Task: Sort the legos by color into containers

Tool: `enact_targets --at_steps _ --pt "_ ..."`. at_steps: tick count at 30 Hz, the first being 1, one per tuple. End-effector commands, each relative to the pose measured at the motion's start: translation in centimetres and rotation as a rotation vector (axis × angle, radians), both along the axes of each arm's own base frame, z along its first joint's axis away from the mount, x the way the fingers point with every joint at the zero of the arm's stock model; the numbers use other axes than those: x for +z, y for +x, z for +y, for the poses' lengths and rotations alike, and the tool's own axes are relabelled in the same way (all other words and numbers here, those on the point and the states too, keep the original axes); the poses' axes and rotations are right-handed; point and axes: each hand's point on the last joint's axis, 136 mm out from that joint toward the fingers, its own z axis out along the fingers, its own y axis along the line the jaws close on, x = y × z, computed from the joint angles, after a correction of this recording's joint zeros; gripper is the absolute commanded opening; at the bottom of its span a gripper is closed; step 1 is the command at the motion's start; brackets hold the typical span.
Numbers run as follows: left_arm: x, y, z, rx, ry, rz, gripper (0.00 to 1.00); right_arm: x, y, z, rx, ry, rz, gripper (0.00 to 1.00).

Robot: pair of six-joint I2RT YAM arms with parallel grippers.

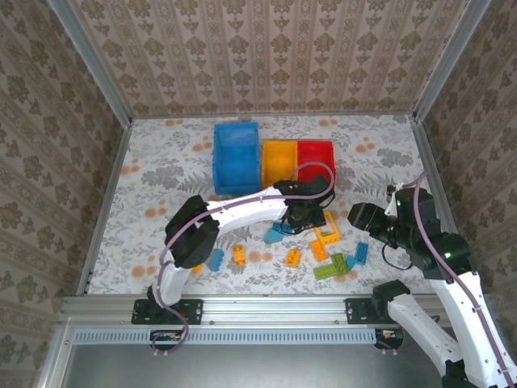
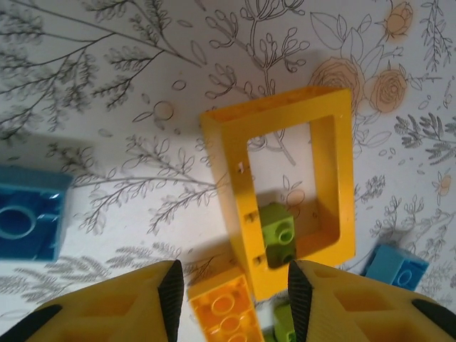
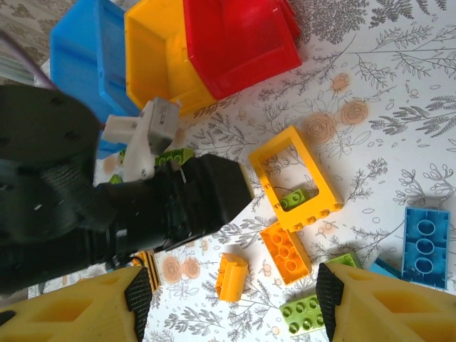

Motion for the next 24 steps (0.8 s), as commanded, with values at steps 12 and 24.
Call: enact_targets --at_steps 12,24 --pt "-3.8 1.4 -2.1 0.035 0.006 0.097 0.42 -0.3 -1.0 -0.2 0.006 -0.011 0.028 0.66" --pt "-3.1 1.8 -2.0 0.014 0.006 0.063 0.19 -1.0 -0.7 0.1 0.014 -0.007 0.031 0.65"
